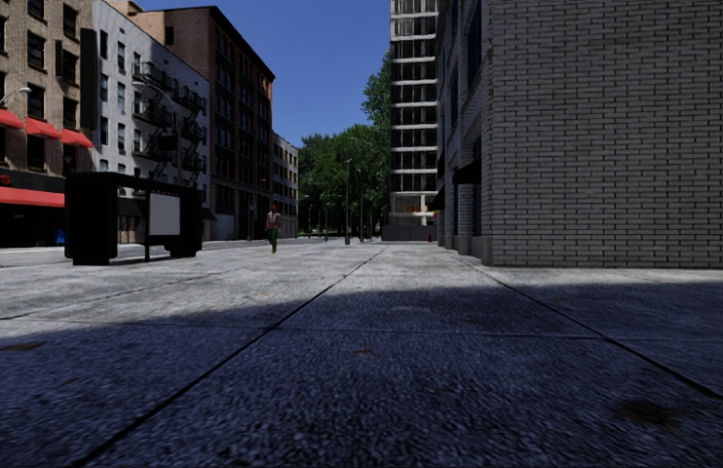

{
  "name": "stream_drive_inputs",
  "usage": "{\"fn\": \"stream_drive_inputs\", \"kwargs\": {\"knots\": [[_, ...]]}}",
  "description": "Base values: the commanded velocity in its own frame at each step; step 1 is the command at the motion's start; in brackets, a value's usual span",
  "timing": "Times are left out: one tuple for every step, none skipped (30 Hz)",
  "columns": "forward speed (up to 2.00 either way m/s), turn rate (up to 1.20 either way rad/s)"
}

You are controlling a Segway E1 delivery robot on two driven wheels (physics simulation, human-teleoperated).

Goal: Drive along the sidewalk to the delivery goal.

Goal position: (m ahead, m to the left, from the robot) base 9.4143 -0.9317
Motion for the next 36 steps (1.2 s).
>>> {"fn": "stream_drive_inputs", "kwargs": {"knots": [[2.0, 0.0], [2.0, 0.0], [2.0, 0.0], [2.0, 0.0], [2.0, 0.0], [2.0, 0.0], [2.0, 0.0], [2.0, 0.0], [2.0, 0.0], [2.0, 0.0], [2.0, 0.0], [2.0, 0.0], [2.0, 0.0], [2.0, 0.0], [2.0, 0.0], [2.0, 0.0], [2.0, 0.0], [2.0, 0.0], [2.0, 0.0], [2.0, 0.0], [2.0, -0.17], [2.0, -0.31], [2.0, -0.31], [2.0, -0.35], [2.0, -0.36], [2.0, -0.36], [2.0, -0.36], [2.0, -0.36], [2.0, -0.36], [2.0, -0.36], [2.0, -0.36], [2.0, -0.36], [2.0, -0.36], [2.0, -0.36], [2.0, -0.36], [2.0, -0.36]]}}
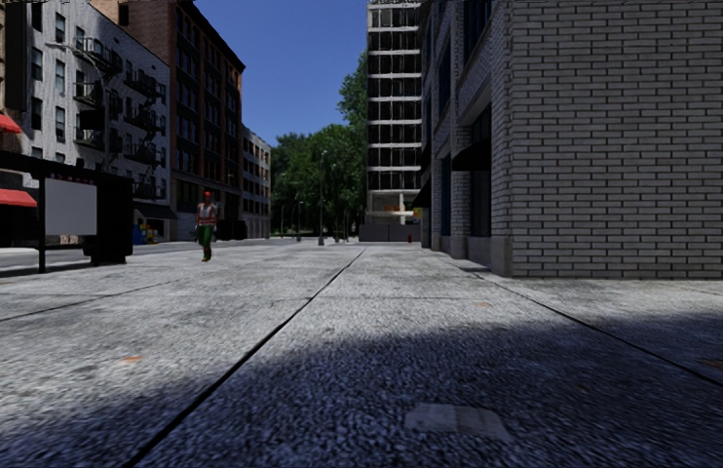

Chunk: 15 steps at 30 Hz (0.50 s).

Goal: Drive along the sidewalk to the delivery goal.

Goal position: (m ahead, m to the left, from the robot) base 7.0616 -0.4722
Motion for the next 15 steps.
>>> {"fn": "stream_drive_inputs", "kwargs": {"knots": [[2.0, -0.36], [2.0, -0.36], [2.0, -0.36], [2.0, -0.36], [2.0, -0.36], [2.0, -0.36], [2.0, -0.36], [2.0, -0.27], [2.0, -0.04], [2.0, 0.0], [2.0, 0.0], [2.0, 0.0], [2.0, 0.0], [2.0, 0.0], [2.0, 0.0]]}}
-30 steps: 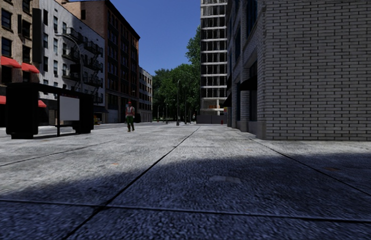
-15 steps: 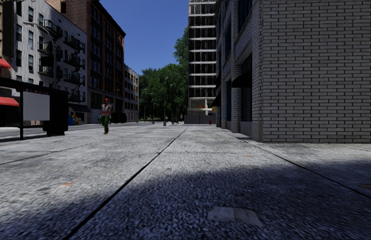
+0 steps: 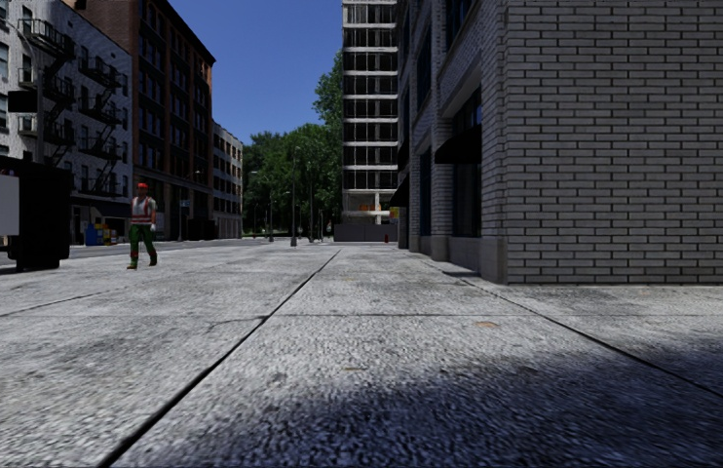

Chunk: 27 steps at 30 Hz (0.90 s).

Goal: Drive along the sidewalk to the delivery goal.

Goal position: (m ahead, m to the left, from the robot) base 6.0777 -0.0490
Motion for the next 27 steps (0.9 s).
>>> {"fn": "stream_drive_inputs", "kwargs": {"knots": [[2.0, 0.0], [2.0, 0.0], [2.0, 0.0], [2.0, 0.0], [2.0, 0.0], [2.0, 0.0], [2.0, 0.0], [2.0, 0.0], [2.0, 0.0], [2.0, 0.0], [2.0, 0.0], [2.0, 0.0], [2.0, 0.0], [2.0, 0.0], [2.0, 0.0], [2.0, 0.0], [2.0, 0.0], [2.0, 0.0], [2.0, 0.0], [2.0, 0.0], [2.0, 0.0], [2.0, 0.0], [2.0, 0.0], [2.0, 0.0], [2.0, 0.0], [2.0, 0.0], [2.0, 0.0]]}}
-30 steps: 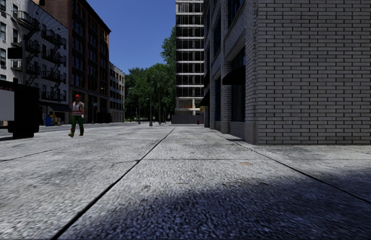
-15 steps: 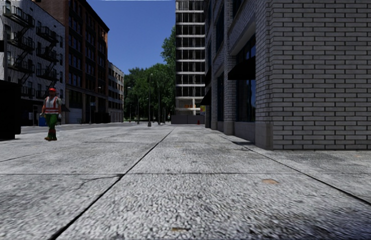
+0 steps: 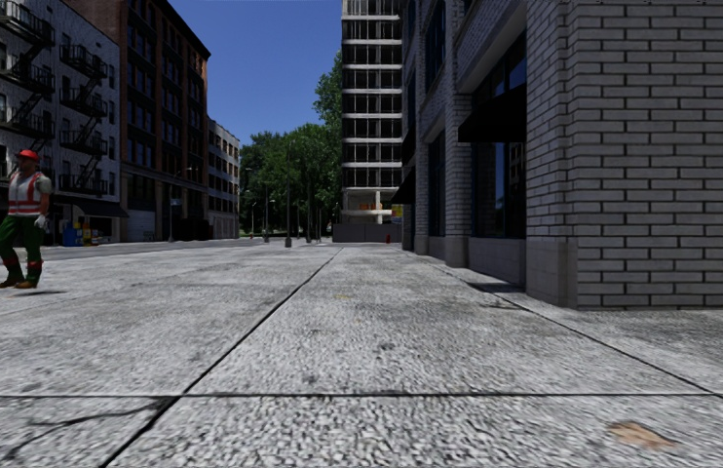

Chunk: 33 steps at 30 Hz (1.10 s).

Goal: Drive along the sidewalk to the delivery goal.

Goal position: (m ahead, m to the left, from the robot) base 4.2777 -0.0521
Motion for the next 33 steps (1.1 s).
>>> {"fn": "stream_drive_inputs", "kwargs": {"knots": [[2.0, 0.0], [2.0, 0.0], [2.0, 0.0], [2.0, 0.0], [2.0, 0.0], [2.0, 0.0], [2.0, 0.0], [2.0, 0.0], [2.0, 0.0], [2.0, 0.0], [2.0, 0.0], [2.0, 0.0], [2.0, 0.0], [2.0, 0.0], [2.0, 0.0], [2.0, 0.0], [2.0, 0.0], [2.0, 0.0], [2.0, 0.0], [2.0, 0.0], [2.0, 0.0], [2.0, 0.0], [2.0, 0.0], [2.0, 0.0], [2.0, 0.0], [2.0, 0.0], [2.0, 0.0], [2.0, 0.0], [2.0, 0.0], [2.0, 0.0], [2.0, 0.0], [2.0, 0.0], [2.0, 0.0]]}}
